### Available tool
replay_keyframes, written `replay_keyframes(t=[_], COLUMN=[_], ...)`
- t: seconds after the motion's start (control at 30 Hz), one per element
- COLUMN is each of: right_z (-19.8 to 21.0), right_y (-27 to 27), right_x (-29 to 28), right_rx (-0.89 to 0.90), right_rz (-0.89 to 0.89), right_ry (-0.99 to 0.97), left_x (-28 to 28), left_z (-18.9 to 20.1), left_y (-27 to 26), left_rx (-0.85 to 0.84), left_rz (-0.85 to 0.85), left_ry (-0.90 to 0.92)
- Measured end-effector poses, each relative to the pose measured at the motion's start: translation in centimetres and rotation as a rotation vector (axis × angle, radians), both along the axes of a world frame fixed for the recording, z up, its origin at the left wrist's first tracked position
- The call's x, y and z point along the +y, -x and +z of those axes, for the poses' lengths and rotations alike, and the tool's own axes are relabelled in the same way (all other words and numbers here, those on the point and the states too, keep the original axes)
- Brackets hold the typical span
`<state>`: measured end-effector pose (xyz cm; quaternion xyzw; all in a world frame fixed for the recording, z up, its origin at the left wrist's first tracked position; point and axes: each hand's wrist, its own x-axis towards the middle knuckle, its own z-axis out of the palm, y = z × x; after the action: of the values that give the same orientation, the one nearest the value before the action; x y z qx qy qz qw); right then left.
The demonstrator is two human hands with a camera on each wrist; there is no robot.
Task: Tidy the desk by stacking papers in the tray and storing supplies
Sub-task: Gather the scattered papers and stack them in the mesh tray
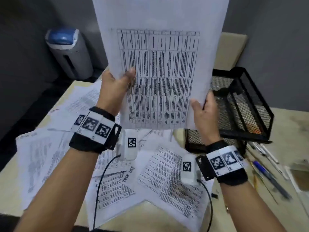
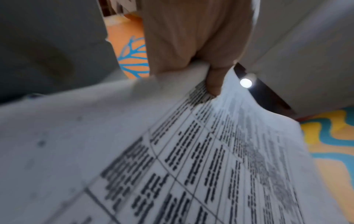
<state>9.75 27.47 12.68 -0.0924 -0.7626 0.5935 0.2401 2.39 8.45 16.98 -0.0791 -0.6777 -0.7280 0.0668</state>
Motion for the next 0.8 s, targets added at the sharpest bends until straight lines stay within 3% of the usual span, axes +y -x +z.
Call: replay_keyframes(t=[0.13, 0.27, 0.37, 0.5, 0.6, 0.7, 0.8], right_z=[2.7, 2.2, 0.9, -1.2, -3.1, -4.7, -5.8], right_y=[-0.3, -0.1, 0.1, -0.1, -0.1, -0.5, -1.0], right_x=[7.7, 15.1, 18.5, 20.6, 21.5, 21.9, 22.3], right_rx=[0.080, -0.060, -0.227, -0.500, -0.647, -0.726, -0.659], right_rz=[-0.280, -0.440, -0.424, -0.370, -0.310, -0.249, -0.206], right_ry=[-0.138, -0.213, -0.291, -0.409, -0.465, -0.575, -0.699], left_x=[8.5, 16.1, 20.6, 24.6, 26.1, 26.7, 26.8], left_z=[0.8, -1.4, -3.6, -6.6, -8.0, -8.6, -9.1], left_y=[1.6, 0.2, -1.2, -1.3, -1.4, -1.7, -2.3], left_rx=[-0.147, -0.212, -0.187, -0.191, -0.219, -0.244, -0.219], left_rz=[-0.061, -0.159, -0.200, -0.298, -0.313, -0.321, -0.295], left_ry=[0.026, 0.197, 0.430, 0.872, 1.029, 1.200, 1.282])
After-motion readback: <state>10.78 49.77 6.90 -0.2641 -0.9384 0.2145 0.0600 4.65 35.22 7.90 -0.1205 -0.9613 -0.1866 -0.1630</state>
